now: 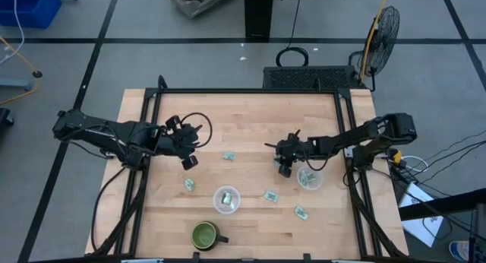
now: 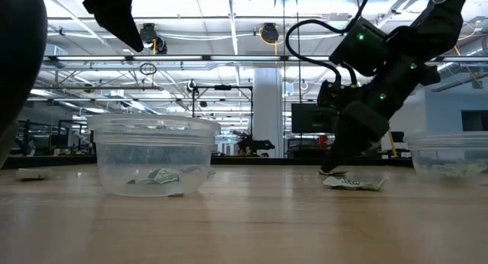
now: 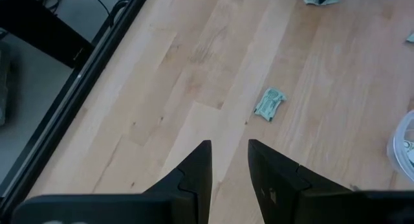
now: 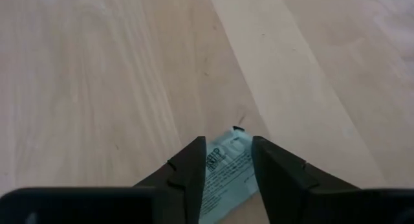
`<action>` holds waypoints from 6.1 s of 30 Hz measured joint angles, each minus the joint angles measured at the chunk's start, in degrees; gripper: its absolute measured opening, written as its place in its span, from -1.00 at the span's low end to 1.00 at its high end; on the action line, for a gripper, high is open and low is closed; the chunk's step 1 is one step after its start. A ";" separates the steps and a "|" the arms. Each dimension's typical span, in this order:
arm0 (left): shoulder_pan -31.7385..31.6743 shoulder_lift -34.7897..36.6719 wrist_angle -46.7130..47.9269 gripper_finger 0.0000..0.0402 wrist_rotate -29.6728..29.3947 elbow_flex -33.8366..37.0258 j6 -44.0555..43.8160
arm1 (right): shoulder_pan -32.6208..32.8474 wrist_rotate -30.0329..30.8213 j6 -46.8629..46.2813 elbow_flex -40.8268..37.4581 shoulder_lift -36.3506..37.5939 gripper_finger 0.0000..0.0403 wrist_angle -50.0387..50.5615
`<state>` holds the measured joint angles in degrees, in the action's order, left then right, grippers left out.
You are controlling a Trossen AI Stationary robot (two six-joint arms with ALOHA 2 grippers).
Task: Pick and place Stevia / Truvia into bins
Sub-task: Put the white stevia packet into the right transparent container, then put the white stevia packet into the left transparent container
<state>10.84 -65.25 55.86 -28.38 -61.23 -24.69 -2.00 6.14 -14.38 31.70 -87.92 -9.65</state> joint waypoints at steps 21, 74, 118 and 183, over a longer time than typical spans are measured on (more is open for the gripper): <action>0.00 0.00 0.05 -0.47 0.03 0.00 0.00 | 0.22 5.50 1.58 -0.04 1.57 -0.96 2.18; -0.01 -3.07 -11.45 -0.47 0.09 6.77 6.27 | 27.57 19.05 -26.12 3.89 36.10 -0.57 28.31; -13.24 -26.89 -57.75 -0.98 27.60 21.57 27.58 | 7.21 32.56 7.79 0.48 36.44 -0.57 10.73; 7.81 2.04 -18.96 -0.50 23.83 28.25 -4.42 | 0.64 32.48 28.59 0.50 31.47 -0.57 -19.70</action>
<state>18.65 -63.22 36.89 -4.55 -32.98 -29.11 -1.35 38.62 14.21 32.21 -56.45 -29.35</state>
